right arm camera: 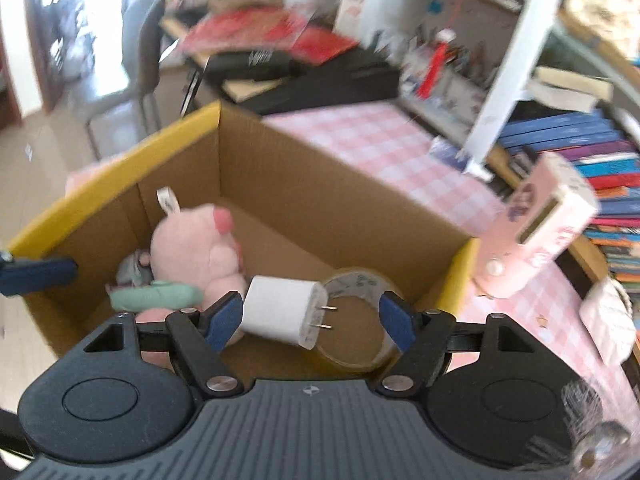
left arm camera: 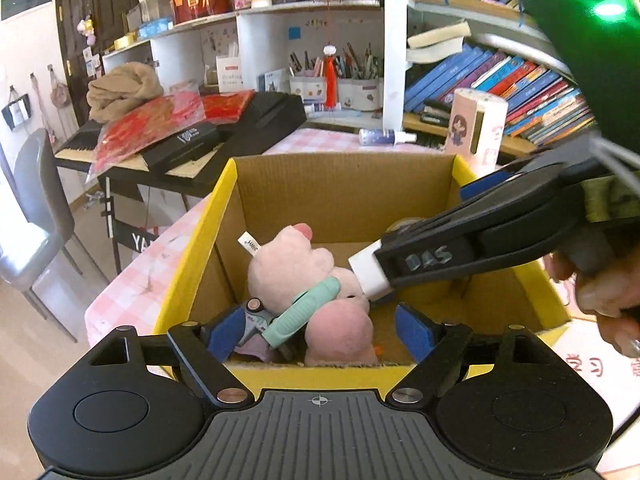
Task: Organize objects
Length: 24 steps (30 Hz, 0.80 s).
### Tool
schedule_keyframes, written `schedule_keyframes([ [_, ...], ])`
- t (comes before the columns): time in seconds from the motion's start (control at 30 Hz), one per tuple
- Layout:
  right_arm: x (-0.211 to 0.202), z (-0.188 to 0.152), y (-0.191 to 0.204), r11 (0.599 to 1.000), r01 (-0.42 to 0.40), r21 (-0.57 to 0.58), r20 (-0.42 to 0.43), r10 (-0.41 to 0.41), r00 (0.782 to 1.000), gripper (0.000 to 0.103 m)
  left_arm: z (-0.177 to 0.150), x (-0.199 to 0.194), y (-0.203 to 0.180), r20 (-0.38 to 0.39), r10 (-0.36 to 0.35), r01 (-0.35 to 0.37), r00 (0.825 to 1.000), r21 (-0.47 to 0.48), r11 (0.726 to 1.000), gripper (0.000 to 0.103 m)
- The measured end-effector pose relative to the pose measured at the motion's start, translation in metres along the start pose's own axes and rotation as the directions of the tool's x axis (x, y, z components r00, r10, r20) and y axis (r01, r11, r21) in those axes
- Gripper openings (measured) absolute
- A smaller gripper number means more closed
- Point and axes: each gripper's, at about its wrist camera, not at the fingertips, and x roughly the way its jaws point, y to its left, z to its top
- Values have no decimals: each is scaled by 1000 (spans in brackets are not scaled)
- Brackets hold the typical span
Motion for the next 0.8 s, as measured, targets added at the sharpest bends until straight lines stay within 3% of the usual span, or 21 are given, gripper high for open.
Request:
schedule_keyframes([
  [0.17, -55, -14, 2, 992, 74, 107, 137, -88, 987, 74, -5, -27, 1, 54, -25, 26, 998, -11, 1000, 88],
  [0.33, -101, -38, 7, 955, 203, 215, 219, -249, 943, 83, -17, -52, 1, 88, -48, 48, 995, 4, 999, 89],
  [0.53, -145, -81, 17, 881, 296, 370, 214, -391, 895, 89, -41, -82, -6, 118, -79, 75, 990, 40, 996, 96],
  [0.8, -183, -139, 55, 812, 360, 459, 173, -480, 860, 91, -75, -108, -13, 83, -138, 131, 987, 92, 987, 96],
])
